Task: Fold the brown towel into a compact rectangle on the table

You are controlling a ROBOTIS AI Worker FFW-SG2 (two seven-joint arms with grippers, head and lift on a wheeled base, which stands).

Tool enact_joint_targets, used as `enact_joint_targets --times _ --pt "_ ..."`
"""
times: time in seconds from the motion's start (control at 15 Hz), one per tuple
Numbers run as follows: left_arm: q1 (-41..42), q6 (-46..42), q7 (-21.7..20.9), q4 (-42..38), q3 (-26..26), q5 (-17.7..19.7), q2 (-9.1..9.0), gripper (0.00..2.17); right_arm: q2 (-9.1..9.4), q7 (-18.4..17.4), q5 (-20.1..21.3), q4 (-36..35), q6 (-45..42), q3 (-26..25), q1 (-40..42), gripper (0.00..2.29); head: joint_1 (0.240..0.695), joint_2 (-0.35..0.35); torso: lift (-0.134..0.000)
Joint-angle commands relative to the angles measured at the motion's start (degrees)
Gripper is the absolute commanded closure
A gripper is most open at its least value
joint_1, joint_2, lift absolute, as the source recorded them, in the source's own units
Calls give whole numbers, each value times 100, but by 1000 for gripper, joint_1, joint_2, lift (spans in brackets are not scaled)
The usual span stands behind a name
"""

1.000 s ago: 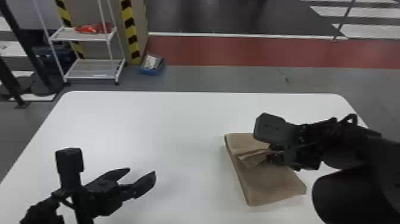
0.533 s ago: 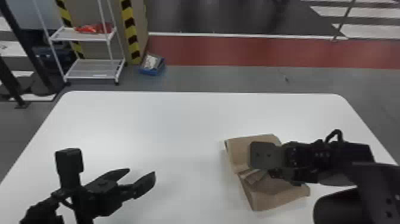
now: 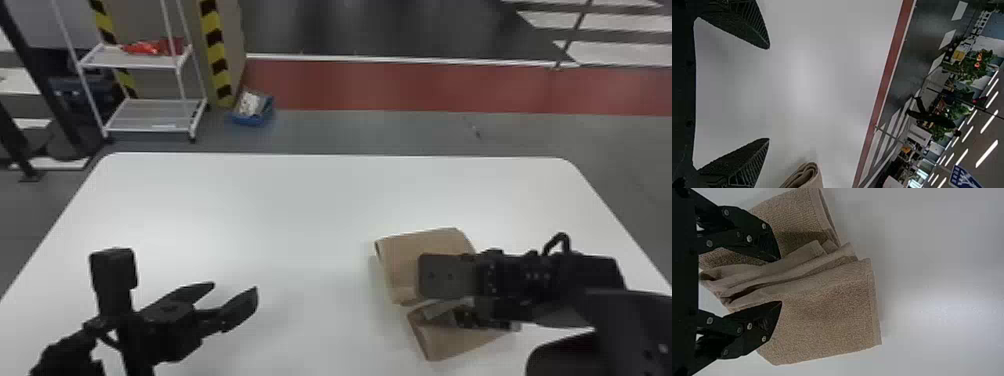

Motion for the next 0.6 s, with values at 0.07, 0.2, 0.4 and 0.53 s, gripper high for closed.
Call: enact_joint_targets --times 0.07,0.2,0.4,0.53 --pt "-59 0 9 92 14 -9 -24 36 -30 19 -114 -111 -40 -119 181 36 695 -46 -124" --pt "-86 0 17 109 -4 -26 -24 36 -65 19 -122 -208 -75 -163 286 43 695 -45 -124" --pt "-112 0 26 180 -13 -97 -24 36 -144 19 -78 -252 -233 -242 445 43 695 -46 -124" --pt "-156 -18 35 250 -13 -105 -24 36 -144 19 -70 -199 -321 -365 506 43 695 -52 -124"
